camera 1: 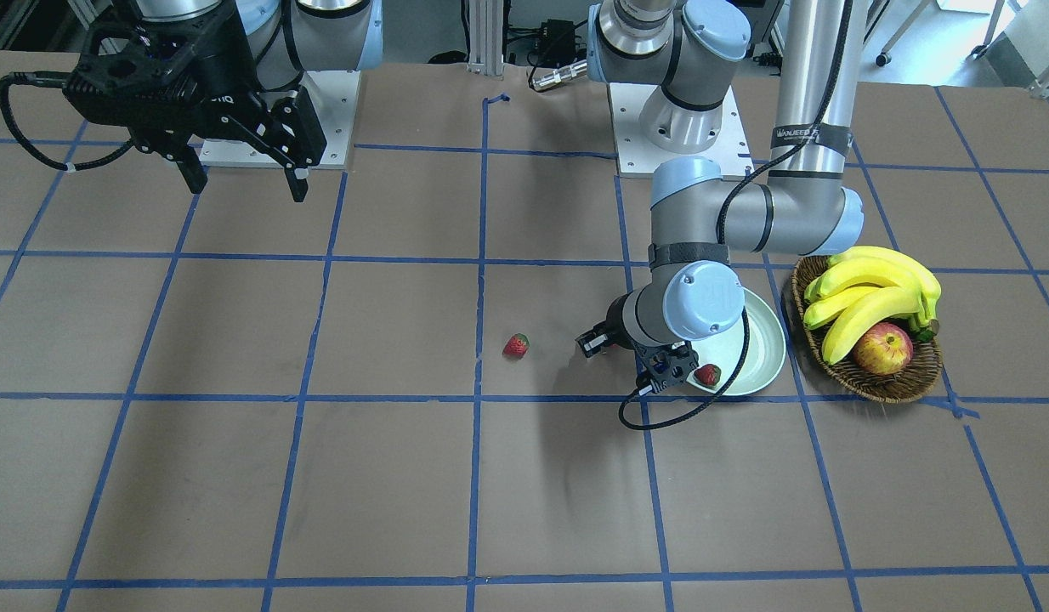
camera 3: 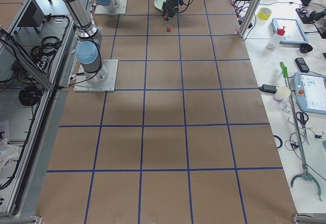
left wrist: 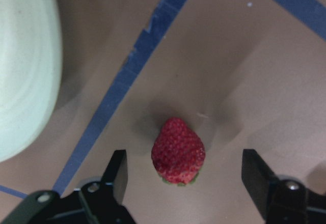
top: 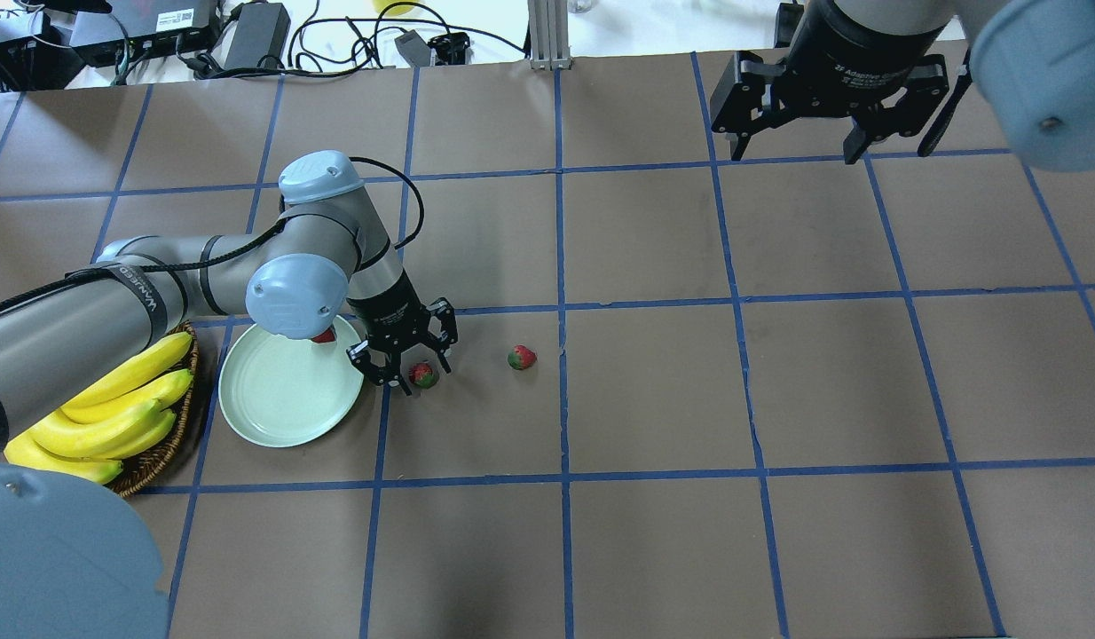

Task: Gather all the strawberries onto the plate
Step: 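Move the left gripper over the next strawberry on the table, then close the left gripper on the strawberry and lift it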

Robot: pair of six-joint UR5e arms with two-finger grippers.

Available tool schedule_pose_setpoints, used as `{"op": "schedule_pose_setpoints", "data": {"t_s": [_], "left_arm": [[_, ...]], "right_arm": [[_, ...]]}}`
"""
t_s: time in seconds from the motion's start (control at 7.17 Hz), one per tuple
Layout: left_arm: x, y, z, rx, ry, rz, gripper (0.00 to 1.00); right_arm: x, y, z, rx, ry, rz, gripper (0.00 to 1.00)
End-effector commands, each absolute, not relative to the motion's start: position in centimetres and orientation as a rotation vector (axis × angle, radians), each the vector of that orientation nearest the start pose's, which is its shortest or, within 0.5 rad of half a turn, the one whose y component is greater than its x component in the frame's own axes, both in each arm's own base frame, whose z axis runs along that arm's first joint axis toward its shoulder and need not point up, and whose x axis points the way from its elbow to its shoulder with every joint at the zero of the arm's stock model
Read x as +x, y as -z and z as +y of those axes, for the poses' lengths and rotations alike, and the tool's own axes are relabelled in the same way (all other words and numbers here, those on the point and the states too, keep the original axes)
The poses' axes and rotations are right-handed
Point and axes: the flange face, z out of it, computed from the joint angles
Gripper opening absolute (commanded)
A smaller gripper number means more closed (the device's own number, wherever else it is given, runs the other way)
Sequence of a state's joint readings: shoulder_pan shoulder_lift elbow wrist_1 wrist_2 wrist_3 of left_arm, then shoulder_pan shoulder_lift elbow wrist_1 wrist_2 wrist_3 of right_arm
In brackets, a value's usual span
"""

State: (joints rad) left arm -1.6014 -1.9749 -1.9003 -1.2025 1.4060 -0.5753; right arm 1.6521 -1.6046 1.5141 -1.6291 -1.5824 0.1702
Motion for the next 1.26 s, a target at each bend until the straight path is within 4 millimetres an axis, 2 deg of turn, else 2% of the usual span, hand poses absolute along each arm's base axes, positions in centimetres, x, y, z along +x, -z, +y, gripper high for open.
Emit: {"op": "schedule_pose_setpoints", "data": {"t_s": [0.0,0.14,0.28,0.42,0.56,0.7,0.84,0.98,1.12], "left_arm": [[-16.5,-16.7,-51.2,-0.89,-0.615,2.999,0.0],[-16.5,-16.9,-51.4,-0.885,-0.605,3.007,0.0],[-16.5,-18.4,-52.0,-0.865,-0.538,3.031,0.0],[-16.4,-20.2,-53.1,-0.832,-0.474,3.068,0.0],[-15.7,-23.2,-55.0,-0.783,-0.402,3.107,0.0],[-13.4,-25.4,-56.0,-0.743,-0.405,3.063,0.0],[-10.7,-26.5,-56.1,-0.565,-0.382,3.041,0.0],[-6.9,-26.6,-55.7,-0.517,-0.446,3.041,0.0],[-4.4,-26.4,-54.7,-0.549,-0.535,3.03,0.0]], "right_arm": [[17.1,-53.9,-47.7,0.14,0.234,3.123,1.0],[17.1,-53.9,-47.7,0.14,0.234,3.123,1.0],[17.1,-53.9,-47.7,0.14,0.234,3.123,1.0],[17.2,-53.9,-47.7,0.14,0.233,3.122,1.0],[17.1,-53.9,-47.7,0.14,0.234,3.123,1.0],[17.1,-53.9,-47.7,0.14,0.234,3.123,1.0],[17.1,-53.9,-47.7,0.14,0.234,3.123,1.0],[17.1,-53.9,-47.7,0.14,0.234,3.123,1.0],[17.1,-53.9,-47.7,0.14,0.234,3.123,1.0]]}}
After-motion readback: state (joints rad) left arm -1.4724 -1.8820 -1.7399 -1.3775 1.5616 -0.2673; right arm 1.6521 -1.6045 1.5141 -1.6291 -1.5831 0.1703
